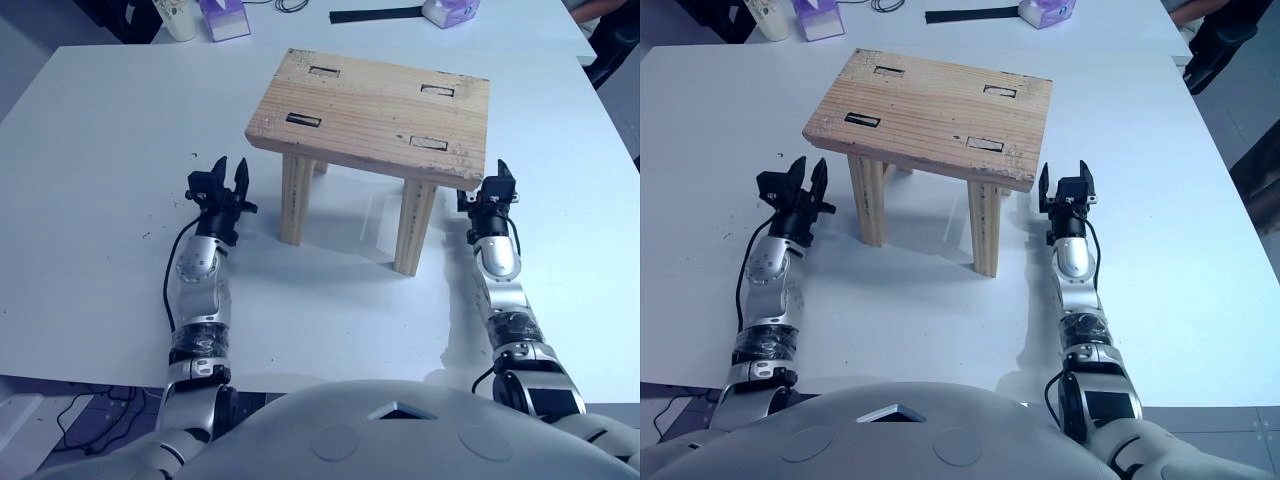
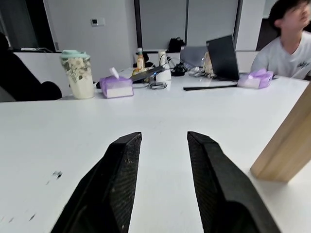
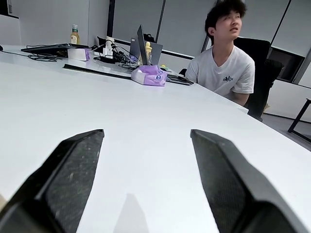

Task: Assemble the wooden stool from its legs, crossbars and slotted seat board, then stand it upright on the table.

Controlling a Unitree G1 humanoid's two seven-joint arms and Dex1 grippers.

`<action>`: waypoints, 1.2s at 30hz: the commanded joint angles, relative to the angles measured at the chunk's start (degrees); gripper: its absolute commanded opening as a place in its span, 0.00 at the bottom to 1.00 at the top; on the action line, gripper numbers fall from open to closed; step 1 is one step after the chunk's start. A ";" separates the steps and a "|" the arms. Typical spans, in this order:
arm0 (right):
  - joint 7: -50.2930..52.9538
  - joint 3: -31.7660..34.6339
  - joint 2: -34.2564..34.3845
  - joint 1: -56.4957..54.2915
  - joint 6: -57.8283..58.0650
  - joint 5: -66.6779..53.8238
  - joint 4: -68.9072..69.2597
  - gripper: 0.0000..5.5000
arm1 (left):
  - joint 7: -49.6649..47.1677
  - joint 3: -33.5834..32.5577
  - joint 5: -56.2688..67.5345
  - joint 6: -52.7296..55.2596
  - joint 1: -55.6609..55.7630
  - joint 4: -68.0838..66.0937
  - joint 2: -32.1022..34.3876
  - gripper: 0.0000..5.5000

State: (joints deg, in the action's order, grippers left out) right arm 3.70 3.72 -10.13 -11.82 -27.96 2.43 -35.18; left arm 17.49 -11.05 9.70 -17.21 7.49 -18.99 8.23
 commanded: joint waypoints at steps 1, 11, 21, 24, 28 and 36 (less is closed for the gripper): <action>0.55 -0.02 0.40 -3.78 -1.71 0.93 -4.25 0.59 | -1.02 -0.09 0.35 -1.27 2.56 -4.40 -0.69 0.32; 0.29 2.06 0.09 -11.32 -2.76 -0.30 -15.00 0.60 | -5.33 0.47 -0.62 -5.66 3.51 -10.24 -4.20 0.44; -1.95 2.84 -0.47 -11.50 -2.26 -1.30 -17.41 0.60 | -9.74 1.98 -3.93 -7.66 2.64 -13.07 -5.50 0.46; -2.68 3.08 -0.69 -11.87 -2.07 -1.17 -17.45 0.60 | -11.15 2.40 -4.86 -8.38 2.89 -14.19 -5.89 0.46; -3.04 3.54 -0.97 -12.54 -1.73 -1.19 -17.55 0.60 | -11.21 3.02 -5.07 -9.29 3.89 -15.19 -5.90 0.46; -2.28 4.26 -1.17 -13.68 -1.82 -1.33 -19.15 0.60 | -12.02 3.22 -5.15 -9.44 7.00 -17.12 -6.05 0.46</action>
State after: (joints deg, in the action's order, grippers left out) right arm 0.94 7.18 -10.96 -24.08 -30.41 2.02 -53.30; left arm 5.45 -8.53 4.98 -26.89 13.23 -35.76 2.30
